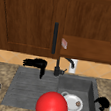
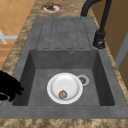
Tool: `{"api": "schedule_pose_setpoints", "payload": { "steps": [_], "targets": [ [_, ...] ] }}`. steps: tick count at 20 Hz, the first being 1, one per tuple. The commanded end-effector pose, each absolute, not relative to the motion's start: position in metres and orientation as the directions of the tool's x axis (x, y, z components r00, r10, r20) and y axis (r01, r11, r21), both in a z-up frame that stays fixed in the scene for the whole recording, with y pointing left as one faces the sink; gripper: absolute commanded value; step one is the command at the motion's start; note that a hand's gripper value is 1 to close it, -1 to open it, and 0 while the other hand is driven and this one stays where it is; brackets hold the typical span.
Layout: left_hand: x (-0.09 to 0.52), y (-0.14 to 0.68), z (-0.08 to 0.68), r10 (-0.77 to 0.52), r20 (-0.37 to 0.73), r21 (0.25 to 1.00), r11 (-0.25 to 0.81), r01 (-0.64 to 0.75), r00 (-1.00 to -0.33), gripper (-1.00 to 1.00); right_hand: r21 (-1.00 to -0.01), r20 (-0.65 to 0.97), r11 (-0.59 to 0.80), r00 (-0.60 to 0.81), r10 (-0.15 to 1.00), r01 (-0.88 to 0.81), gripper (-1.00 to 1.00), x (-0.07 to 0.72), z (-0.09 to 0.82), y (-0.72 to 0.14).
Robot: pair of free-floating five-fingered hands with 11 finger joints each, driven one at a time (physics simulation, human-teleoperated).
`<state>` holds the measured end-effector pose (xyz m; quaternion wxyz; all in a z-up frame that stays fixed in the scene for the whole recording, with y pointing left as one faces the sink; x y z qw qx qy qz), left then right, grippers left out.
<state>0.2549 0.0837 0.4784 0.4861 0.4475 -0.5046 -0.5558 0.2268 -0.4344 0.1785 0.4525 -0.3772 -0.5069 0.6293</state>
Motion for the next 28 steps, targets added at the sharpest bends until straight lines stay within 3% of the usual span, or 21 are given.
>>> {"api": "schedule_pose_setpoints", "payload": {
  "steps": [1,28],
  "targets": [
    [0.255,0.084,0.456,-0.968,-0.007,0.996,-0.029,0.083,-0.249,-1.00,-0.979,-0.016,-0.077,-0.306,0.952,-0.187,0.00,0.227,0.178,-0.434],
    [0.257,0.084,0.299,-0.808,-0.001,0.995,-0.059,0.080,-0.589,-1.00,-0.979,-0.016,-0.077,-0.306,0.952,-0.187,0.00,0.227,0.178,-0.434]
  ]
}}
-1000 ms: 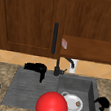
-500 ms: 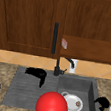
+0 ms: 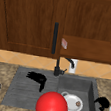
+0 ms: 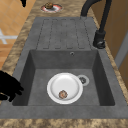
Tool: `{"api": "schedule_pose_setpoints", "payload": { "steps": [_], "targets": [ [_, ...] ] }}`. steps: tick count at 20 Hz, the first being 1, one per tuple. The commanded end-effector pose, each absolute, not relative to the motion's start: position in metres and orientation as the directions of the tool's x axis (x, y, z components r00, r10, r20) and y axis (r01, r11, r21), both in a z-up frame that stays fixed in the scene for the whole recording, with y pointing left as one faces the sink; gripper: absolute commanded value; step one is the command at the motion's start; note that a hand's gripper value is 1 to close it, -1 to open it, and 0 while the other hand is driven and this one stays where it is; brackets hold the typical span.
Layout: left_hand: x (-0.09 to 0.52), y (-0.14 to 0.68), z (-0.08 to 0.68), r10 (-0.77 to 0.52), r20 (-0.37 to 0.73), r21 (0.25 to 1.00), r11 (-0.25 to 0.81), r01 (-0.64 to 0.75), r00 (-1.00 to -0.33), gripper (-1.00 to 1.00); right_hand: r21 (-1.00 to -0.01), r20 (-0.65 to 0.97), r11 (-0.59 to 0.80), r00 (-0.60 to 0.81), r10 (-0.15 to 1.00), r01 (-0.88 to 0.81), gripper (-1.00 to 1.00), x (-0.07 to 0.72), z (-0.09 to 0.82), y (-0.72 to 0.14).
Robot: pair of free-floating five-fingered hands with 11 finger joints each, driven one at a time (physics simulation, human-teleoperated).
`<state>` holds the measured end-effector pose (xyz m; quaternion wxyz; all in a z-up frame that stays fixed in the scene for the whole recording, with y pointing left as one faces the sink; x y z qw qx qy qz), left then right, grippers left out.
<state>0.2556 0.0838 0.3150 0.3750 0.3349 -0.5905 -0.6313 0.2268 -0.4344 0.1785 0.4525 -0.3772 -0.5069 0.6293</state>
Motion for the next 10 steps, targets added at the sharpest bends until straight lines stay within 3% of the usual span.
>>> {"api": "schedule_pose_setpoints", "payload": {
  "steps": [1,10],
  "targets": [
    [0.257,0.085,0.292,-0.801,0.003,0.995,-0.060,0.085,-0.599,-1.00,-0.979,-0.016,-0.077,-0.306,0.952,-0.187,0.00,0.227,0.178,-0.434],
    [0.262,0.084,0.250,-0.733,0.012,0.996,-0.048,0.069,-0.680,-1.00,-0.979,-0.016,-0.077,-0.306,0.952,-0.187,0.00,0.227,0.178,-0.434]
  ]
}}
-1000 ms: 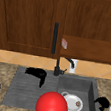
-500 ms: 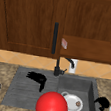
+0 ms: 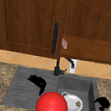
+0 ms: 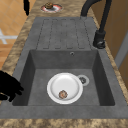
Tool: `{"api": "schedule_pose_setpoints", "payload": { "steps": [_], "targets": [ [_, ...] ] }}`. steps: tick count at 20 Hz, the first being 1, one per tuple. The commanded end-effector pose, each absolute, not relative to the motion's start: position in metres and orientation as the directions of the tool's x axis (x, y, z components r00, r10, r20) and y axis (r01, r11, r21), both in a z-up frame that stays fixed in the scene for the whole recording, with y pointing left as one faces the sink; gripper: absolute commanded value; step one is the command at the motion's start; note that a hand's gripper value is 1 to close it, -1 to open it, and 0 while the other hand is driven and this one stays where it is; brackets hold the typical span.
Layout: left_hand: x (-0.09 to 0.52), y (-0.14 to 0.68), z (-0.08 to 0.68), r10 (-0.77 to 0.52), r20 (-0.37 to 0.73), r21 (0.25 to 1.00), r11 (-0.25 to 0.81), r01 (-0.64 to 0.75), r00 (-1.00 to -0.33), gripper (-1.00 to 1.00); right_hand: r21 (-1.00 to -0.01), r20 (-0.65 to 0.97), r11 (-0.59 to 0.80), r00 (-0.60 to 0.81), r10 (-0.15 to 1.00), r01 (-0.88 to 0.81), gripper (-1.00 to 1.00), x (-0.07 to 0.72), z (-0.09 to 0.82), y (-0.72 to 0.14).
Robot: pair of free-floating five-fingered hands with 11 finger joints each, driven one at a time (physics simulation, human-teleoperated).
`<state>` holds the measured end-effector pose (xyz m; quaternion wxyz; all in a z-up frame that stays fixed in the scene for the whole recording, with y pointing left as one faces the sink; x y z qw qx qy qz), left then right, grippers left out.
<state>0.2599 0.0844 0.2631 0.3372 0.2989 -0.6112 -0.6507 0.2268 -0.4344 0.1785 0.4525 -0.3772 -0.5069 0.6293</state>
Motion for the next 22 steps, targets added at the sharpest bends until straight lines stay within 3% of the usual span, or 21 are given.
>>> {"api": "schedule_pose_setpoints", "payload": {
  "steps": [1,4,8,14,22],
  "targets": [
    [0.265,0.085,0.247,-0.724,0.014,0.997,-0.046,0.069,-0.689,-1.00,-0.979,-0.016,-0.077,-0.306,0.952,-0.187,0.00,0.227,0.178,-0.434],
    [0.262,0.102,0.245,-0.781,0.038,0.995,-0.025,0.092,-0.624,-1.00,-0.979,-0.016,-0.077,-0.306,0.952,-0.187,0.00,0.227,0.178,-0.434],
    [0.264,0.098,0.246,-0.778,0.030,0.997,-0.022,0.074,-0.627,-1.00,-0.979,-0.016,-0.077,-0.306,0.952,-0.187,0.00,0.227,0.178,-0.434],
    [0.267,0.119,0.231,-0.689,0.025,0.997,-0.032,0.065,-0.725,-1.00,-0.979,-0.016,-0.077,-0.306,0.952,-0.187,0.00,0.227,0.178,-0.434],
    [0.264,0.120,0.214,-0.634,0.030,0.998,-0.028,0.062,-0.773,-1.00,-0.979,-0.016,-0.077,-0.306,0.952,-0.187,0.00,0.227,0.178,-0.434]
  ]
}}
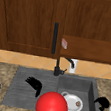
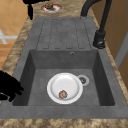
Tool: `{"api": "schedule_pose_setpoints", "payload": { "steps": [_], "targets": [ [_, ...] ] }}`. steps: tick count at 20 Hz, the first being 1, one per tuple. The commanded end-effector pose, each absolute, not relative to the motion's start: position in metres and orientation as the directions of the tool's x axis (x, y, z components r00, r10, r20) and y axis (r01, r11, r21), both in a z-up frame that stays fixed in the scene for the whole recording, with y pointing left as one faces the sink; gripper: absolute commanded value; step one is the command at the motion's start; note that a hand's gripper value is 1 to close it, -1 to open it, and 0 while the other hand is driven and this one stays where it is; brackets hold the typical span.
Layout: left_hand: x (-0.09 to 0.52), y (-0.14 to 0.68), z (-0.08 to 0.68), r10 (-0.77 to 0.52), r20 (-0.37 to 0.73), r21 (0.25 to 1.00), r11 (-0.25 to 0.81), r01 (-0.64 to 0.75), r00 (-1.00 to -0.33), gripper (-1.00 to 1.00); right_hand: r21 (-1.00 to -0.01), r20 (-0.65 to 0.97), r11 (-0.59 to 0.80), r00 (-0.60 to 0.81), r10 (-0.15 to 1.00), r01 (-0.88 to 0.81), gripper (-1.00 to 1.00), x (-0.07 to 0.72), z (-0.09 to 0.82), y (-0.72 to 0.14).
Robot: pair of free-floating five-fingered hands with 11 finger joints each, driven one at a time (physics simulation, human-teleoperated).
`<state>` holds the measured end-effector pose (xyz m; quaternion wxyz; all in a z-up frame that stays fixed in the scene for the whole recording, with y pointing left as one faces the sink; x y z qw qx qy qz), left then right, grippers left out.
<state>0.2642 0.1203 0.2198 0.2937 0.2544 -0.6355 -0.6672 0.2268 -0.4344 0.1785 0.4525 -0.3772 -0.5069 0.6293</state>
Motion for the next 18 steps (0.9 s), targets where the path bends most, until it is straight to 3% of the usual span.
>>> {"api": "schedule_pose_setpoints", "payload": {
  "steps": [1,18],
  "targets": [
    [0.264,0.120,0.212,-0.623,0.031,0.998,-0.028,0.062,-0.782,-1.00,-0.979,-0.016,-0.077,-0.306,0.952,-0.187,0.00,0.227,0.178,-0.434],
    [0.255,0.156,0.137,-0.454,0.108,0.993,0.000,0.121,-0.884,-1.00,-0.979,-0.016,-0.077,-0.306,0.952,-0.187,0.00,0.227,0.178,-0.434]
  ]
}}
